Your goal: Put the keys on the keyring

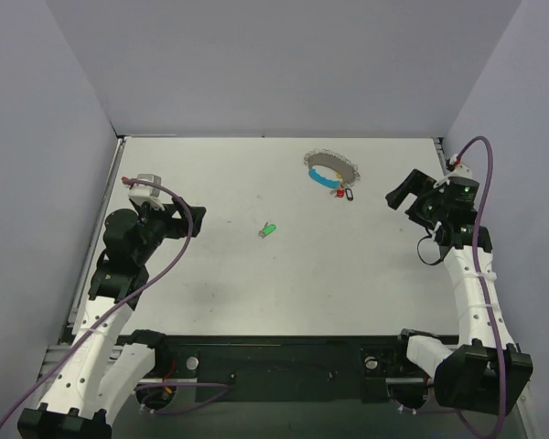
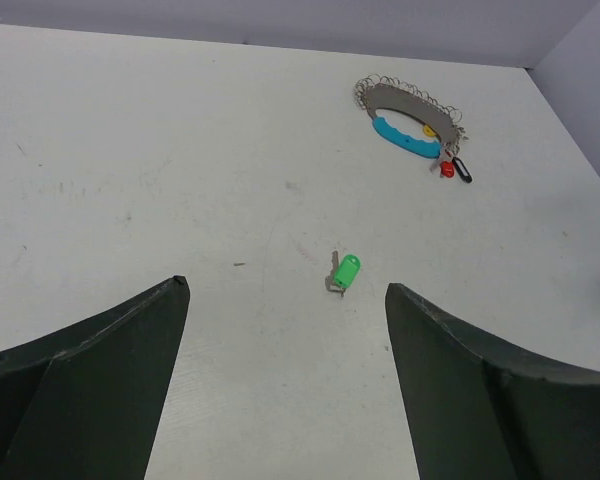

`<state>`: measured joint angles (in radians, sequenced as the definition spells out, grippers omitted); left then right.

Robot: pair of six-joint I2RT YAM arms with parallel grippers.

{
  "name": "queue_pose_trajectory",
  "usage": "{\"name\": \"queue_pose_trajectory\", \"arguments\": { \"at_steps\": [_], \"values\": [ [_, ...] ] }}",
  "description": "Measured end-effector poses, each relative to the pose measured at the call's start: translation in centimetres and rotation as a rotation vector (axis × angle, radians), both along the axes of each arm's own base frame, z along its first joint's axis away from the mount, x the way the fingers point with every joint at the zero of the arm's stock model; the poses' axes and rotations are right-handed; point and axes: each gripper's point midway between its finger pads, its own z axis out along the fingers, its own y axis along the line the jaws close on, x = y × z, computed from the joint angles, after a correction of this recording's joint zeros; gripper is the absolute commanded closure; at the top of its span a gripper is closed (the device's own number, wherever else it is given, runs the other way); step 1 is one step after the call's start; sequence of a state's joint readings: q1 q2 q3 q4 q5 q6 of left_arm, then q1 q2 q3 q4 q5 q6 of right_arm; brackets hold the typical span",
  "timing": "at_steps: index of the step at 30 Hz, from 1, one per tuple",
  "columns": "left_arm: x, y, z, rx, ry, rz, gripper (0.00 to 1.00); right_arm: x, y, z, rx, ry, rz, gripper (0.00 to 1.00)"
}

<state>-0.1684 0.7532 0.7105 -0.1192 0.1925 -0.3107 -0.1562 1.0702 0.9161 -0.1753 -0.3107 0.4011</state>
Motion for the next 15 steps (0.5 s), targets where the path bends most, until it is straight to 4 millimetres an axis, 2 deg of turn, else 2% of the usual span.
{"name": "queue_pose_trajectory", "arguments": {
  "at_steps": [4,6,8,11,15],
  "values": [
    [0.0,-0.1,0.0,-0.001,0.0,-0.005,0.1,0.0,0.5,0.0,-0.016,-0.002,0.03,0.0],
    [-0.1,-0.2,0.0,-0.002,0.0,-0.01,0.1,-0.1,1.5,-0.1,-0.051,-0.004,0.092,0.0],
    [-0.1,-0.3,0.0,-0.003,-0.001,-0.018,0.1,-0.5,3.4,-0.4,-0.115,-0.006,0.216,0.0],
    [-0.2,-0.5,0.1,-0.005,-0.002,-0.029,0.1,-2.0,7.6,-1.1,-0.243,0.008,0.503,0.0],
    [-0.2,-0.8,0.0,-0.007,0.003,-0.044,0.1,-3.3,11.6,-1.8,-0.43,0.049,0.834,0.0]
  ]
}}
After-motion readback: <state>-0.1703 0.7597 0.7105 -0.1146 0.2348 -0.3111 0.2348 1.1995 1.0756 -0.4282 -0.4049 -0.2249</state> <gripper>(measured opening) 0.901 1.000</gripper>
